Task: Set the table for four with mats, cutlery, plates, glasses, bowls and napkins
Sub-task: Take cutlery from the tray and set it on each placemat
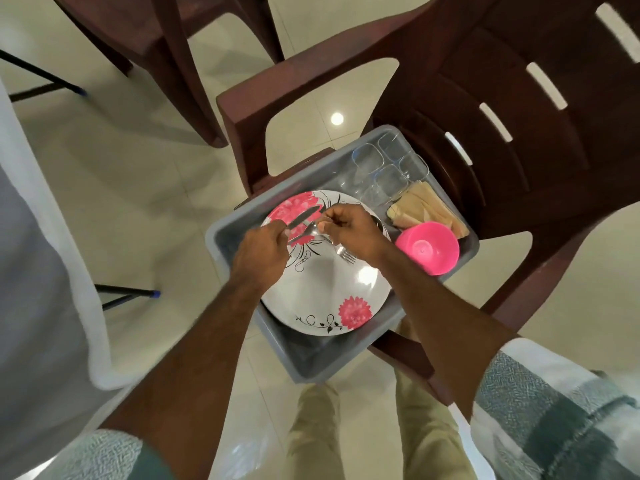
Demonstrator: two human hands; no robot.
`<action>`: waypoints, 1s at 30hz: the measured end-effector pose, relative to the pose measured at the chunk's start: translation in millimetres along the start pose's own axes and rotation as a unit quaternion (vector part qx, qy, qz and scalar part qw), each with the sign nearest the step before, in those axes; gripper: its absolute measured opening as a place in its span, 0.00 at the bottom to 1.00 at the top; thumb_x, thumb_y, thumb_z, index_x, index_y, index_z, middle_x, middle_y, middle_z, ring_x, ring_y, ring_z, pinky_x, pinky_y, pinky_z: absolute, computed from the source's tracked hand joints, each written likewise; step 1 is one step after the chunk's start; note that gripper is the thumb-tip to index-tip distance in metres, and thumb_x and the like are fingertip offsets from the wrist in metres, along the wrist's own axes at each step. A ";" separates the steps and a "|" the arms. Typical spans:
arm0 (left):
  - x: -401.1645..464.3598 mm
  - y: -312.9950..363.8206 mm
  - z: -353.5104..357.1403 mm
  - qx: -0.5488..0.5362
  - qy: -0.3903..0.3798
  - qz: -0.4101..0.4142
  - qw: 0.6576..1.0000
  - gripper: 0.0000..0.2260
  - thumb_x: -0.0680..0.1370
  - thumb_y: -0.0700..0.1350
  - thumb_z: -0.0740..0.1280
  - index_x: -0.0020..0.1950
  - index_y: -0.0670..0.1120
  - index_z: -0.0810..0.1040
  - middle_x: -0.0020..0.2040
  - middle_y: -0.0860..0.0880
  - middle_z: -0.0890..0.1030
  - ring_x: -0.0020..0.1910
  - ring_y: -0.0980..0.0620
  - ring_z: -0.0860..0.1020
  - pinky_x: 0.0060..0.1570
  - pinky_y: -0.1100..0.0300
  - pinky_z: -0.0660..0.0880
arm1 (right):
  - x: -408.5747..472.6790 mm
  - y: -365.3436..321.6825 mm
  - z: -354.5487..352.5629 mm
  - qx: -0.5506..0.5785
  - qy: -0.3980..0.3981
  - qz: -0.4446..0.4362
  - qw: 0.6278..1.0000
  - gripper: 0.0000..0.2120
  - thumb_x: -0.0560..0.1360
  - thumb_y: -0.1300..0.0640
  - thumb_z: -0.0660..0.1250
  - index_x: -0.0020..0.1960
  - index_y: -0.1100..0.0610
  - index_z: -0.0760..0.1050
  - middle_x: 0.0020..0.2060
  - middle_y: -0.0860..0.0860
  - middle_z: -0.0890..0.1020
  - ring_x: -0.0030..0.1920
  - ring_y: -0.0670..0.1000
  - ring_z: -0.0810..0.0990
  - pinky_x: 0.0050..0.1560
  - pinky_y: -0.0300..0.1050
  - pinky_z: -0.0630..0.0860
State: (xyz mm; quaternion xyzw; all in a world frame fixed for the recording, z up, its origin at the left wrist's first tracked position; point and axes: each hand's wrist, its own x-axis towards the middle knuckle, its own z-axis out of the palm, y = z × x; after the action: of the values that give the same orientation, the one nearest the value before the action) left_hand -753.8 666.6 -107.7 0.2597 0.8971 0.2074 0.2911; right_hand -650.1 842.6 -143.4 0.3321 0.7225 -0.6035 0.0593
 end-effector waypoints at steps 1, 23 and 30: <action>-2.7 -3.1 3.5 -0.076 -0.037 -0.029 0.996 0.09 0.83 0.48 0.59 0.48 0.50 0.76 0.43 0.43 0.83 0.41 0.41 0.82 0.40 0.51 0.80 | -1.1 -1.8 3.6 0.022 -0.006 0.007 1.000 0.04 0.76 0.65 0.71 0.44 0.65 0.79 0.31 0.54 0.79 0.33 0.49 0.74 0.38 0.44 0.74; -108.4 -42.0 -10.6 -0.313 -0.003 -0.171 0.934 0.08 0.84 0.43 0.61 0.46 0.42 0.72 0.36 0.48 0.75 0.29 0.55 0.69 0.28 0.61 0.64 | -34.0 68.9 38.8 -0.391 0.056 0.158 0.905 0.18 0.77 0.61 0.65 0.64 0.60 0.65 0.56 0.62 0.79 0.57 0.65 0.80 0.56 0.58 0.79; -145.0 -40.7 -5.8 -0.324 0.076 -0.195 0.922 0.10 0.83 0.42 0.62 0.42 0.46 0.72 0.33 0.50 0.74 0.32 0.49 0.70 0.36 0.55 0.67 | -40.1 72.8 30.4 -0.495 -0.061 0.112 0.859 0.16 0.72 0.55 0.70 0.57 0.58 0.75 0.55 0.59 0.79 0.56 0.62 0.79 0.54 0.52 0.79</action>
State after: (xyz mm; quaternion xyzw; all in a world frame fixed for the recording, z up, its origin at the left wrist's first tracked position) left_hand -670.7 548.5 -64.5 -0.0460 0.8330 0.4451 0.3255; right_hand -588.6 802.2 -192.6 0.3004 0.8790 -0.1741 0.3268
